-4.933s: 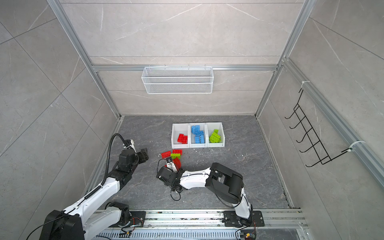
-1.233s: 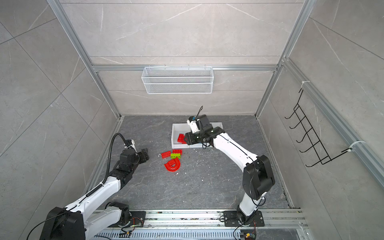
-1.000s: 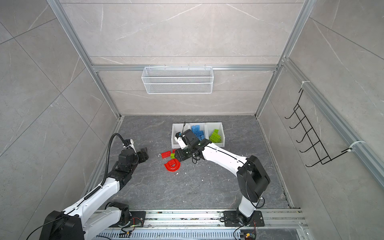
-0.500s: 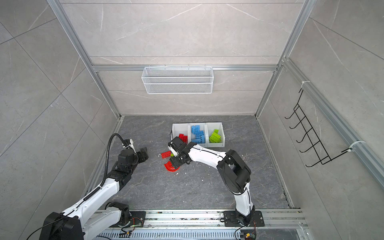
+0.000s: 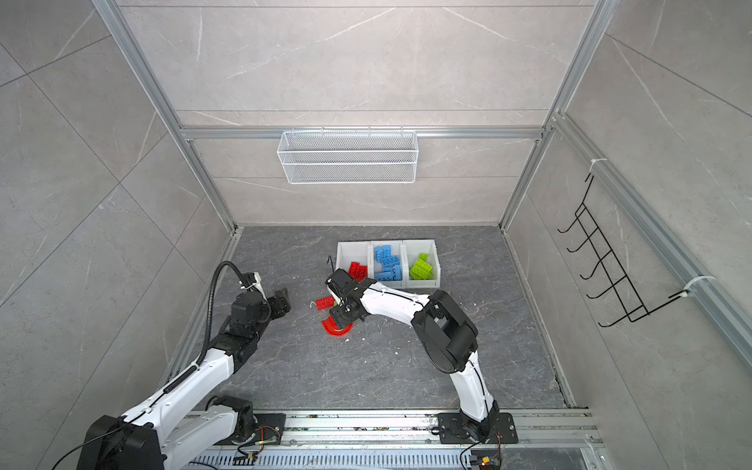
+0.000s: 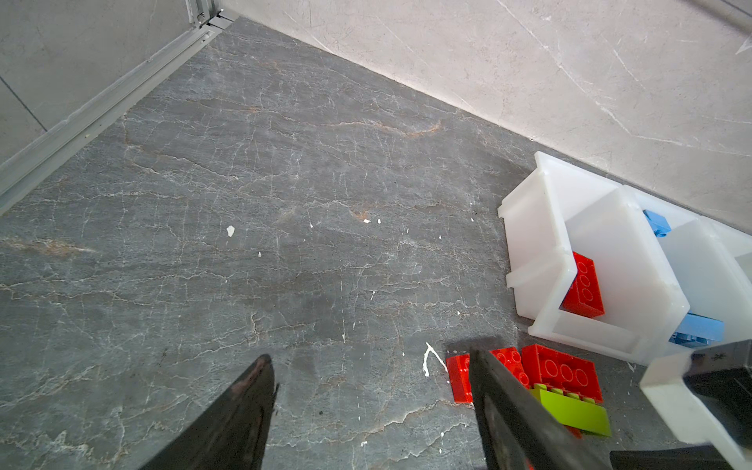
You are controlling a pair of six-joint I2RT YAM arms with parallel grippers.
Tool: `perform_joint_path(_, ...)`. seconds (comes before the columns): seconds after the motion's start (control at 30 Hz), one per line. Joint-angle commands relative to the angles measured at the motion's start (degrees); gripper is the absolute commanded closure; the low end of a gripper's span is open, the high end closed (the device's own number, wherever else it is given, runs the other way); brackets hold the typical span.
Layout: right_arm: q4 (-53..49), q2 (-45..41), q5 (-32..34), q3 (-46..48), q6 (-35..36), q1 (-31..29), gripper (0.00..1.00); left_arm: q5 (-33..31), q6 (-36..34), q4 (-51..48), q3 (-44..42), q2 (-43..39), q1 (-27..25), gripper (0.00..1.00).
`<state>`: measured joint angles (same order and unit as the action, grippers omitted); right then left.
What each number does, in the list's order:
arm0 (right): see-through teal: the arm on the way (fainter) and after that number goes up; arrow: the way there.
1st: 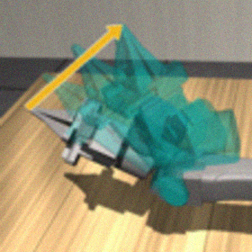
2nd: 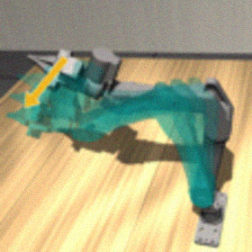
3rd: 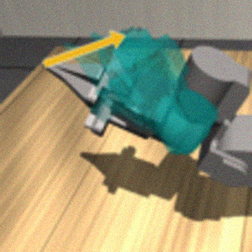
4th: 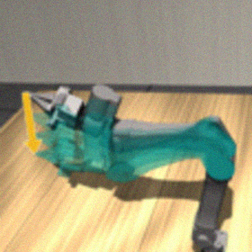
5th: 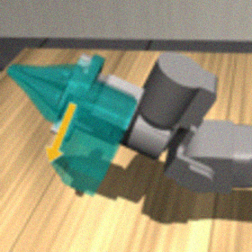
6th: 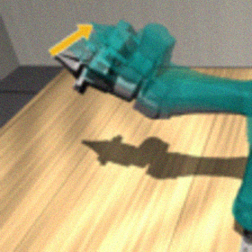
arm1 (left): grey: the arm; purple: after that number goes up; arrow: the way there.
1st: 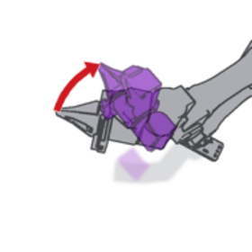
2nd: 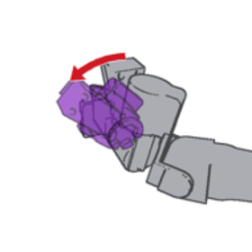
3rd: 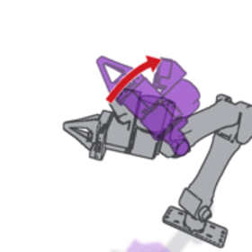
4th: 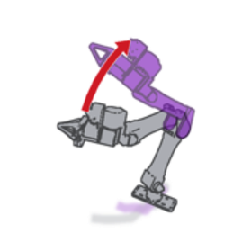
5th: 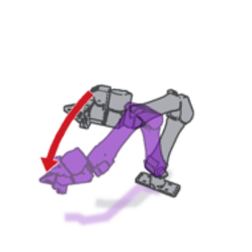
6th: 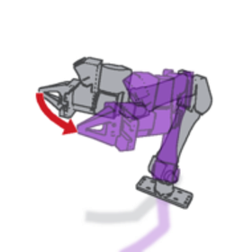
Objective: Sort the legos into containers by color
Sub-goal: 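Move the right gripper back over the red arch piece, then lower the right gripper onto the red arch piece and grasp its edge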
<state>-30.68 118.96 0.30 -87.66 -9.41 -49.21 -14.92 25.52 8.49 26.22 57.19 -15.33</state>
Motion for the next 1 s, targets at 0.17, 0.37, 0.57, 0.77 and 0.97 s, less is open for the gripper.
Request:
perform_joint_path(0.17, -2.74, -0.13, 3.38, 1.42, -0.13, -0.12, 0.32, -1.00, -0.19, 1.04, -0.11, -1.07, 0.30, 0.23)
perform_joint_path(0.37, -2.61, -3.99, 4.59, 7.88, -0.68, -0.13, 0.30, -0.08, -0.13, 1.31, 0.01, -0.83, 0.29, 0.22)
perform_joint_path(0.57, -3.62, -13.41, 7.31, 16.25, -3.89, -0.10, 0.28, -0.85, -0.02, 1.19, -0.20, -0.94, 0.29, 0.23)
perform_joint_path(0.77, -6.24, -25.37, 7.51, 23.82, -7.74, -0.10, 0.24, -1.03, 0.02, 0.97, -0.08, -1.11, 0.24, 0.23)
perform_joint_path(0.97, -6.71, -29.64, 5.76, 22.62, -5.32, -5.65, 0.26, -1.71, 0.32, 0.58, -0.55, -2.92, 0.30, 0.22)
